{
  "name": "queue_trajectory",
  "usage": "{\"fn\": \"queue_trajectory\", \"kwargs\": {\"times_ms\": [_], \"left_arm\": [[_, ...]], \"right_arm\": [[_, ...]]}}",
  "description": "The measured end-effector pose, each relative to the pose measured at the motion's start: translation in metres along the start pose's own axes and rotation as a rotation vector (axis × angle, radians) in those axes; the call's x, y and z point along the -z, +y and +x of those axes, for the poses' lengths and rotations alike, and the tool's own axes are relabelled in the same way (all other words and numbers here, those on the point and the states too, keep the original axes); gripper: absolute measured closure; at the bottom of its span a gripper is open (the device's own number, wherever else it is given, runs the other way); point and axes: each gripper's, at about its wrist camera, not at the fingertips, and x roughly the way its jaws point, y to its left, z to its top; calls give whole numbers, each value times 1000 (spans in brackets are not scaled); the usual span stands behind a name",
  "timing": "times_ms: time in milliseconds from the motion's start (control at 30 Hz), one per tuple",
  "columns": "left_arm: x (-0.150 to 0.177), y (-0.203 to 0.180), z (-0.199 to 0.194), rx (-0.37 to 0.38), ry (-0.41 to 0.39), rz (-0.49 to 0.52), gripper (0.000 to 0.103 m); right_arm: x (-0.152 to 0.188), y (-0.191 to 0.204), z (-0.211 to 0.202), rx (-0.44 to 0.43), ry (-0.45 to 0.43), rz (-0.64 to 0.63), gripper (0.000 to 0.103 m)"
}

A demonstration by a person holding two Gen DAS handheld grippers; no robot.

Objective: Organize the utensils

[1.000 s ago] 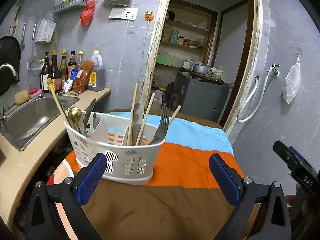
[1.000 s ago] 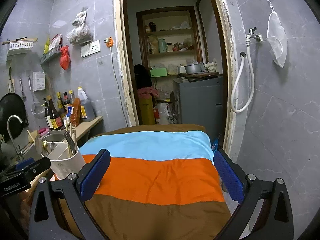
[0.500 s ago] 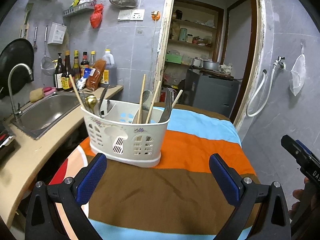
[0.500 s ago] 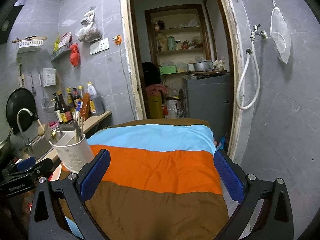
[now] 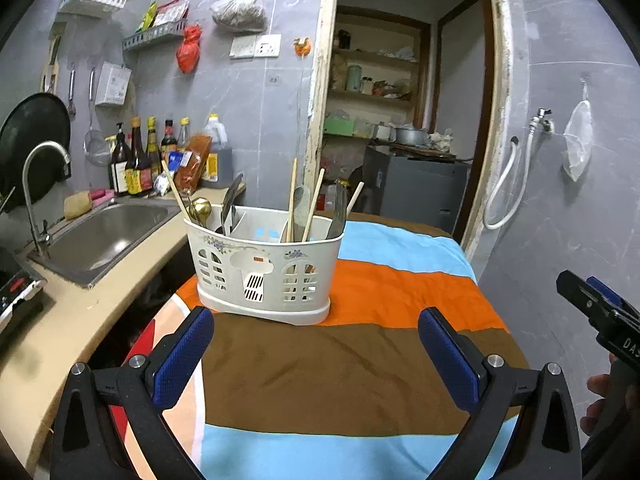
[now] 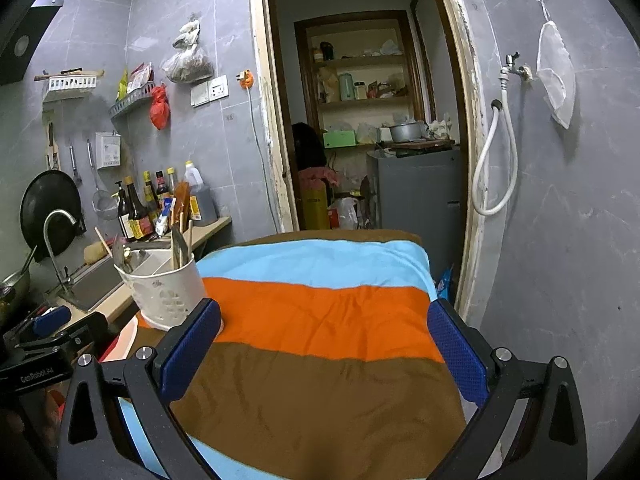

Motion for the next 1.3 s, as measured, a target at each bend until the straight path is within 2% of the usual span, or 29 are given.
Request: {"fn": "queue_trajectory", "kwargs": {"times_ms": [367, 1300], "left_arm": [[7, 13, -4, 66, 9, 0, 0], [10, 14, 1, 67, 17, 0, 0]], "right_arm": [[17, 17, -27, 24, -15, -13, 1], [14, 14, -18, 31, 16, -6, 1]]}}
